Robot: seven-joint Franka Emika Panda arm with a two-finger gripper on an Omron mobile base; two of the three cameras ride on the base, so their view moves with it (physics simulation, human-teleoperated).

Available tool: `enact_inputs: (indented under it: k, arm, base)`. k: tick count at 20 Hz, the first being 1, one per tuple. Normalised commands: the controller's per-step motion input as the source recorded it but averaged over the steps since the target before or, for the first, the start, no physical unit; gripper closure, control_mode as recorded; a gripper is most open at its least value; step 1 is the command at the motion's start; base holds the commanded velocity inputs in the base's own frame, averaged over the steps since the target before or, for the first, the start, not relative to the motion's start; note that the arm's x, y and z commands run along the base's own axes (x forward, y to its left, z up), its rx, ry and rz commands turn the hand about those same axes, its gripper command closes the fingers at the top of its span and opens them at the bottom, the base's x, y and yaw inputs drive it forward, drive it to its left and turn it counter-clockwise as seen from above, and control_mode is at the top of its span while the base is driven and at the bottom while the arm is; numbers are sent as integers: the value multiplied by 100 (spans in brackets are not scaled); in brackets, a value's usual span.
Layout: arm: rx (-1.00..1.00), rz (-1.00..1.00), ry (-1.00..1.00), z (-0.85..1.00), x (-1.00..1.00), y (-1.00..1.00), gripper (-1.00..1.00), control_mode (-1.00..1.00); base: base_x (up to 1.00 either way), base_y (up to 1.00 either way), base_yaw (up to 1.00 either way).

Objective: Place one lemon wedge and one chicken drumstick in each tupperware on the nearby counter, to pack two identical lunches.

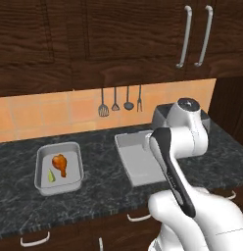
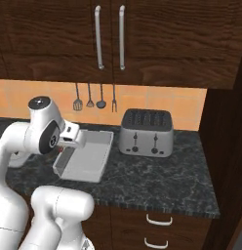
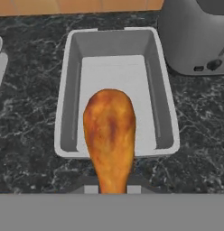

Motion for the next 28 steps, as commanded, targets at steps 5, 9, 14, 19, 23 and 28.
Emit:
enact_inputs:
  k: [5,9,14,19,23,28]
  arm:
    - [-10,2,13,-85,100,0,100,-100]
    - [-2,2,3,-43,94,0,100,-100]
    - [0,1,9,-35,68,0,100,-100]
    - [0,1,1,-35,56,0,100,-100]
    - [0,3,0,-41,31,0,100,-100]
    - [0,5,0,-41,34,1,100,-100]
  base:
    - [0,0,0]
    - [0,0,0]
    - [0,0,0]
    - [0,0,0]
    - [0,0,0]
    - [0,0,0]
